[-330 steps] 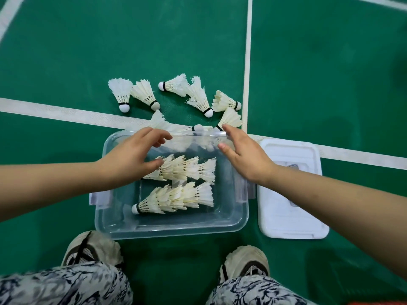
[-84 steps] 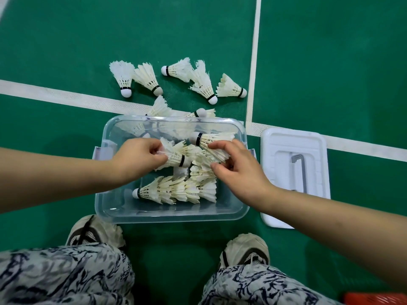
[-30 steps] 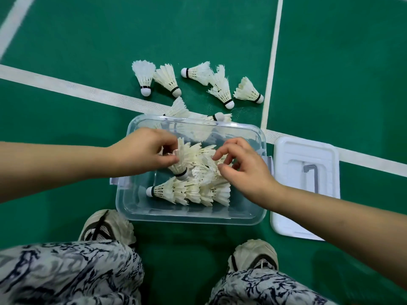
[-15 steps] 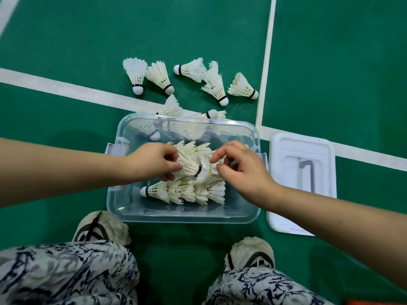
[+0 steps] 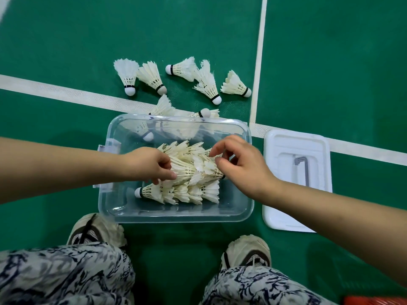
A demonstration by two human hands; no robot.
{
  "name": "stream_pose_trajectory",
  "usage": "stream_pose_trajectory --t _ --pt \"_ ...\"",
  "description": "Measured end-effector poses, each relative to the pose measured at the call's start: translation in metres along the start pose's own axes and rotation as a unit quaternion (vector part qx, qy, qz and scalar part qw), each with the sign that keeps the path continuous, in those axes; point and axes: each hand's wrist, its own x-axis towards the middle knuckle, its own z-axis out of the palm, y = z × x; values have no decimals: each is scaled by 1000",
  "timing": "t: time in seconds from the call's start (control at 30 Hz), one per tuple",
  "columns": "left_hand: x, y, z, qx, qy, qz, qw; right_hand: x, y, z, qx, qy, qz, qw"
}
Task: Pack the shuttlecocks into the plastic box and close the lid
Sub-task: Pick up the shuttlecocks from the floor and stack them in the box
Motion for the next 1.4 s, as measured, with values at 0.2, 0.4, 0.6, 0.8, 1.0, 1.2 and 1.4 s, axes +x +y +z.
stream_pose_trajectory --t 0.2,0.4,0.6,0.8,1.0,1.2,1.4 --pt "-5 4 -20 109 81 36 990 27 -7 -16 1 69 -38 997" --pt "-6 8 -28 63 120 113 984 81 -6 -35 -89 93 -12 992" --pt "-2 2 -30 27 122 137 983 142 12 -37 -134 10 126 983" --pt "-3 -1 -32 -7 104 145 984 159 19 -23 -112 -128 197 965" --pt "-5 -6 -33 -20 97 142 985 163 27 -17 -146 -184 199 951" --pt "-4 -7 -34 -14 96 142 985 164 32 -10 -127 -143 159 968" --pt "-6 -8 -34 -26 94 136 986 162 32 -10 -113 -103 146 977"
